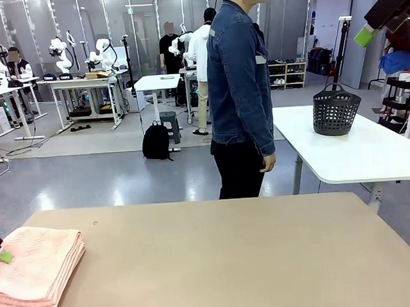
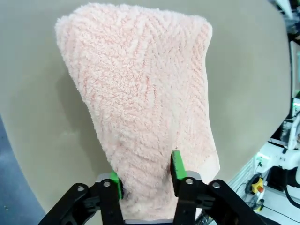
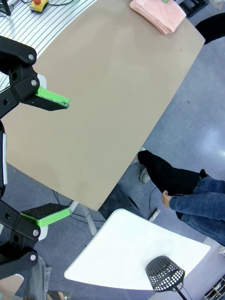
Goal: Fold the towel.
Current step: Pick up the 100 cm Hotel Towel and place it on the left side of the table.
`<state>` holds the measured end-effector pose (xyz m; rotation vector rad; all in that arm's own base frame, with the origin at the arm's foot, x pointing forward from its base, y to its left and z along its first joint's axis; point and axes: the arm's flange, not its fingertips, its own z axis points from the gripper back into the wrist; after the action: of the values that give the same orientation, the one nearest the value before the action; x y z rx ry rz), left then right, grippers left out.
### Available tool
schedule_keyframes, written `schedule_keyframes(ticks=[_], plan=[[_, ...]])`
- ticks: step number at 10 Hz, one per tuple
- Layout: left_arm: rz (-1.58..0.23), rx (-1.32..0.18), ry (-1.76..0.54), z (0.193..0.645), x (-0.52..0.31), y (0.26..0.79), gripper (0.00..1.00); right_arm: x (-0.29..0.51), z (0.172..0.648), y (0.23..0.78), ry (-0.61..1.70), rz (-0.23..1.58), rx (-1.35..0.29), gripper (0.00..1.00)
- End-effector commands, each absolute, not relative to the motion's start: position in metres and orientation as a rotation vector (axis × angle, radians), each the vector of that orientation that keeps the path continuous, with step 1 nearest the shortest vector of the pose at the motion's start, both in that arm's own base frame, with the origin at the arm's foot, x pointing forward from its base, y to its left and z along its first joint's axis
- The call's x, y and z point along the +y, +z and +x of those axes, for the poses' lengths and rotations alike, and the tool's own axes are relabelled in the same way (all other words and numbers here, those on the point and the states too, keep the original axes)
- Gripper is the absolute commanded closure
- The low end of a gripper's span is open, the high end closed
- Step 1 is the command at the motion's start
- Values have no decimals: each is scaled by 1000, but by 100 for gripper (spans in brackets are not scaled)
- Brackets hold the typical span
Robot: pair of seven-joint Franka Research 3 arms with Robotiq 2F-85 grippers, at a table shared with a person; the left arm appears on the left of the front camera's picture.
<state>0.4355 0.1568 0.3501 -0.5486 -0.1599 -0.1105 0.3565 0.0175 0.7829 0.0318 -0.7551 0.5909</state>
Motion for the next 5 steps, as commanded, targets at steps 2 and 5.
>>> schedule_keyframes(ticks=[2,5], plan=[[-424,-151,-97,420,156,379,7,18,356,783,585,29,-753,0],[-314,-173,-124,407,145,420,0,18,356,783,585,29,-753,0]])
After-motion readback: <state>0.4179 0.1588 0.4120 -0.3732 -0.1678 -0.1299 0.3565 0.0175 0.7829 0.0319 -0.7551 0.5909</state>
